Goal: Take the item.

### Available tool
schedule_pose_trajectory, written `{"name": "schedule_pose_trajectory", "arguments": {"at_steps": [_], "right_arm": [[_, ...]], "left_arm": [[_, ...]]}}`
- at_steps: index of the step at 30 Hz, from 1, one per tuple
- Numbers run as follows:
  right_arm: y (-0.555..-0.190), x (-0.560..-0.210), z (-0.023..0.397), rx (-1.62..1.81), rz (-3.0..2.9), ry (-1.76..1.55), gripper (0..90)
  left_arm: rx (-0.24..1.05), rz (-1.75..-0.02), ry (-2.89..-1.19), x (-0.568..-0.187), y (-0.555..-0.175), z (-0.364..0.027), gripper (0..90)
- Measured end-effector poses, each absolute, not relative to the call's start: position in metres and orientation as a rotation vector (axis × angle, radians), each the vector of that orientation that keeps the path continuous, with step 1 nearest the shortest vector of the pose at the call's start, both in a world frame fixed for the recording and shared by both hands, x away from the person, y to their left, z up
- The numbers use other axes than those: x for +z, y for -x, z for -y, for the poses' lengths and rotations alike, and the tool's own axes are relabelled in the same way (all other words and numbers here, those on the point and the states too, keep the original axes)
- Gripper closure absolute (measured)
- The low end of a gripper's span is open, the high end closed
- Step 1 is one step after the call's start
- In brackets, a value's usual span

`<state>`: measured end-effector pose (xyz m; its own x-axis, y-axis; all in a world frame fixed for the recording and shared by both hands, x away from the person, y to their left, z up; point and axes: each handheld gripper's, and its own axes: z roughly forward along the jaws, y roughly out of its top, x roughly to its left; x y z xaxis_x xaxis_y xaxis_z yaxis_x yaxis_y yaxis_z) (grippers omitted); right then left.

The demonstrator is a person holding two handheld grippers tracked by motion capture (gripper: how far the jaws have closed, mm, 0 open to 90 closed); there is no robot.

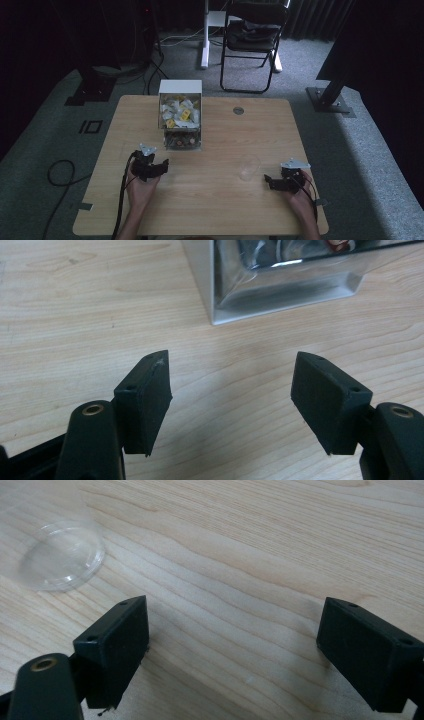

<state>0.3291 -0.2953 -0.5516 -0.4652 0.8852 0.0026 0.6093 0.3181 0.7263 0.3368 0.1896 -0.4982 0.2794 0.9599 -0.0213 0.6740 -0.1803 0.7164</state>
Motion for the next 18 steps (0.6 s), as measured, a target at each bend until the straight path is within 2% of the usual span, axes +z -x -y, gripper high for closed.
{"name": "schedule_pose_trajectory", "arguments": {"at_steps": [18], "right_arm": [[-0.329, -0.552, 0.295, 0.949, -2.197, -1.321, 13.3]], "left_arm": [[0.59, -1.331, -1.948, -0.484, -0.339, -0.175, 41.5]]}}
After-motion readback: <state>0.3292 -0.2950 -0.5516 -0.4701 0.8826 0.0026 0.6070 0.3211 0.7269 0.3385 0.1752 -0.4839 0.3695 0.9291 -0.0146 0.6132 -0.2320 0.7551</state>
